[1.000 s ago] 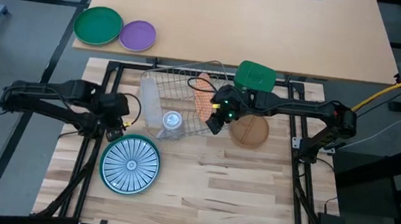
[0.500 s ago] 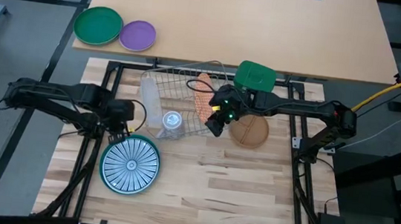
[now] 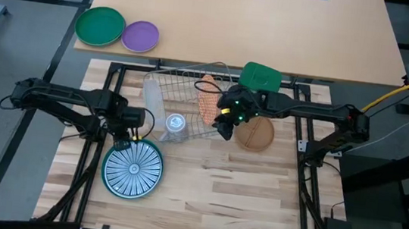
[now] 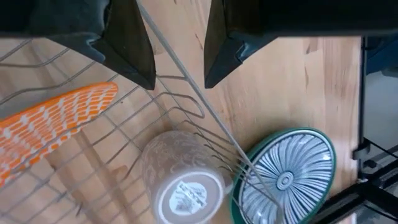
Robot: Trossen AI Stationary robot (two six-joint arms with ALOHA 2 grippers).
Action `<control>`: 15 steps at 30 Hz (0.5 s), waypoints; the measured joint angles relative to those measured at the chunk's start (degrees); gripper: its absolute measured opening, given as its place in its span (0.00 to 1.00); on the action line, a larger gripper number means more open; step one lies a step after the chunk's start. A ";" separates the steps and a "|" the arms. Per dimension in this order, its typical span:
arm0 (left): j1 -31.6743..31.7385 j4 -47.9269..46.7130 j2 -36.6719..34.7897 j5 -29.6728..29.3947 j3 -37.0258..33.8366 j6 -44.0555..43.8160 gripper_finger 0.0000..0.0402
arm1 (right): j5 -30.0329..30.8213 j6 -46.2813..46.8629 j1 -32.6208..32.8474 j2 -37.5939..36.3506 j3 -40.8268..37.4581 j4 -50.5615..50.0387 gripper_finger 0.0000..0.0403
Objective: Sort dishes
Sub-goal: Put the blue and white plate in the dish rack
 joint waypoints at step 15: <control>-8.25 7.62 0.99 0.13 -9.54 -6.54 0.28 | 1.77 -4.26 0.00 -4.44 0.00 -4.91 0.35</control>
